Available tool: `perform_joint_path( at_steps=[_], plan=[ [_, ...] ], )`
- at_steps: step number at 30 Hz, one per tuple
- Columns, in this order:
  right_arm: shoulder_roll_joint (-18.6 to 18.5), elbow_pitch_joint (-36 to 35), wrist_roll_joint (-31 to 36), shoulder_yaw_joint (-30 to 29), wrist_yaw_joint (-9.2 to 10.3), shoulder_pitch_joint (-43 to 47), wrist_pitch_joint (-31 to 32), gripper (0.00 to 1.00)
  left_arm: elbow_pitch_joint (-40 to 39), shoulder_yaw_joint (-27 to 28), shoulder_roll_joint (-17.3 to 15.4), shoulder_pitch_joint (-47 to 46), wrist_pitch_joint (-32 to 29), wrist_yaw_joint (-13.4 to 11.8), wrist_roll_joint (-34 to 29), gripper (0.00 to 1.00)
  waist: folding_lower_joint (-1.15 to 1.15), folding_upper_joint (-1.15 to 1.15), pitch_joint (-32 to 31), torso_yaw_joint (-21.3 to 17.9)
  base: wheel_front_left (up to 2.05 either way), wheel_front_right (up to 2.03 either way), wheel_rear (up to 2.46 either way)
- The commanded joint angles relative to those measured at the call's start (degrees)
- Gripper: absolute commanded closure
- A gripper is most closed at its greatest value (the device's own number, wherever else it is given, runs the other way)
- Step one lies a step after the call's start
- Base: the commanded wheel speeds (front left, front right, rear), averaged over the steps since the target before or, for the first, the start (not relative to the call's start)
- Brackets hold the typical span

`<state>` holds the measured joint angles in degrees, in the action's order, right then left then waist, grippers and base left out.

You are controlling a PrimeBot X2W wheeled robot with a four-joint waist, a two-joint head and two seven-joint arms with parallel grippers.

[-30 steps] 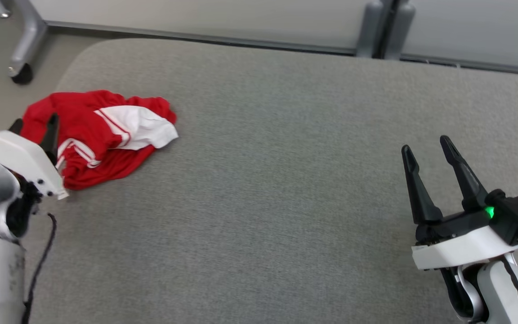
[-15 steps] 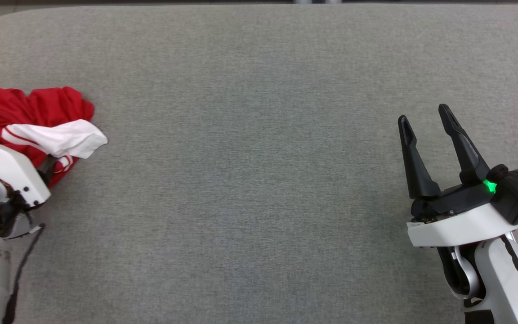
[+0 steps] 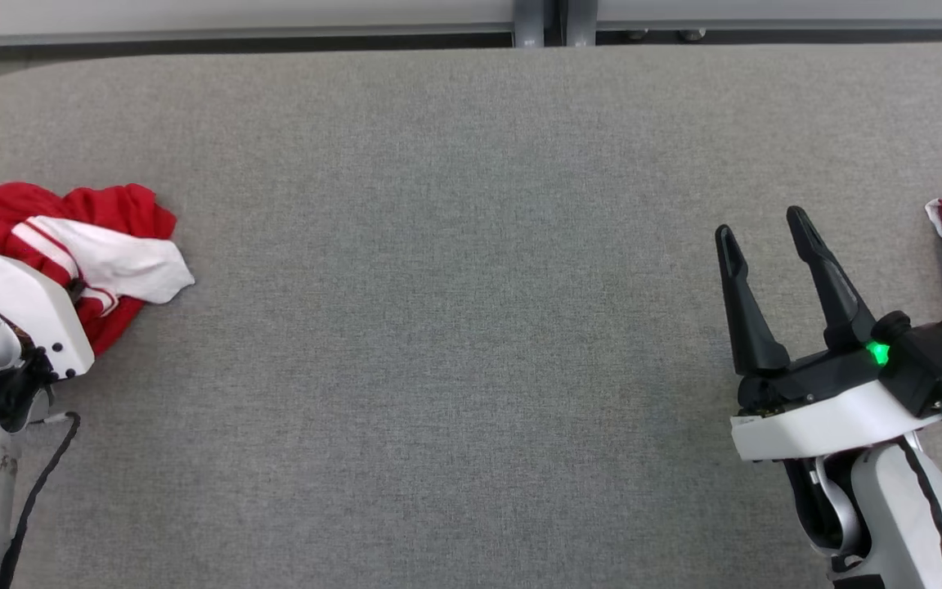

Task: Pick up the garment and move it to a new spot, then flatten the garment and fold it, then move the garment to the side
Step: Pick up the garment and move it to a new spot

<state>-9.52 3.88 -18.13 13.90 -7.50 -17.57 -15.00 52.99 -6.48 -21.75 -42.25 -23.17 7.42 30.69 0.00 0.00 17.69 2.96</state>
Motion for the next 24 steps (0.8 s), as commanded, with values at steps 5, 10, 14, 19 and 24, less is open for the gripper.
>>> perform_joint_path(
  at_steps=[5,10,14,19,24],
  plan=[
    [0.8,1.1,-0.6,0.1,0.01,2.1,-0.3,0.0,-6.4,-5.7,-2.1,-1.1,0.1,0.1,1.0,1.0,0.0,0.0,-5.8,-0.2,0.0,0.0,0.0],
    [1.8,2.0,-1.1,-0.3,0.01,4.4,-0.3,0.0,-15.7,-10.9,-2.6,-0.1,-2.4,0.1,4.8,1.0,0.0,0.0,-11.1,-1.7,0.0,0.0,0.0],
    [2.5,2.5,-1.1,-0.7,0.01,6.1,-0.3,0.0,-24.3,-14.0,-2.7,1.6,-4.6,0.1,8.0,1.0,0.0,0.0,-14.6,-3.8,0.0,0.0,0.0],
    [2.5,2.6,-0.9,-2.0,0.01,7.9,-0.3,0.0,-34.4,-15.4,-1.0,4.5,-6.5,0.0,11.1,1.0,0.0,0.0,-17.5,-6.6,0.0,0.0,0.0],
    [1.8,1.8,-0.4,-4.0,0.01,8.8,-0.3,0.0,-43.3,-17.4,2.1,8.8,-7.5,-1.9,12.3,1.0,0.0,0.0,-17.8,-8.7,0.0,0.0,0.0]
  ],
)
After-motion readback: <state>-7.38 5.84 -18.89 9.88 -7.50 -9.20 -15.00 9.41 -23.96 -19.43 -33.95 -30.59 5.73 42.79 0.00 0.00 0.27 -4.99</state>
